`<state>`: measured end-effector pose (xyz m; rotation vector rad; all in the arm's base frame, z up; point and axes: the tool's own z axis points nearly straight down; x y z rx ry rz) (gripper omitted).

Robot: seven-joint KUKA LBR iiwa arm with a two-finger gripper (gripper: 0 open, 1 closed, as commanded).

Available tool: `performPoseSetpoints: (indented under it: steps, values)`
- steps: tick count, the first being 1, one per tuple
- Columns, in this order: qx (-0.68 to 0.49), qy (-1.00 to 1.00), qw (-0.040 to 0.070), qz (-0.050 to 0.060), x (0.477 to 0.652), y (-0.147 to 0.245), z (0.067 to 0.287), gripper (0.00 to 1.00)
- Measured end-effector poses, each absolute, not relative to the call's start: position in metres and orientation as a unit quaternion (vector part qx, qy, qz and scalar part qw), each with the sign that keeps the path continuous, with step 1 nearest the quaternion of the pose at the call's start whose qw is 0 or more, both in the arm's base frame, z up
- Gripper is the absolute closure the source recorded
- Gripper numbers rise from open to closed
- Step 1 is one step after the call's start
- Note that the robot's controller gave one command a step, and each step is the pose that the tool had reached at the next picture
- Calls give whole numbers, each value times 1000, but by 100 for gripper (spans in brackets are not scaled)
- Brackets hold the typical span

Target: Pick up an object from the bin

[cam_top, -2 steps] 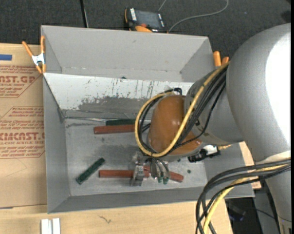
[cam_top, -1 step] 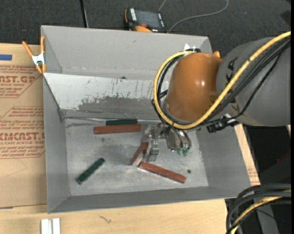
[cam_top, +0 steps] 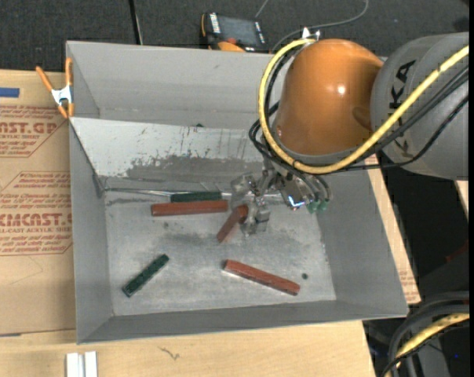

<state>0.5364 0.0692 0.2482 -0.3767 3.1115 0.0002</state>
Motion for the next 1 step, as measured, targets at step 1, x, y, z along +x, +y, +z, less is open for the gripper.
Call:
performPoseSetpoints:
  steps: [1]
  values:
    - [-219,976,4,1,589,105,259,100]
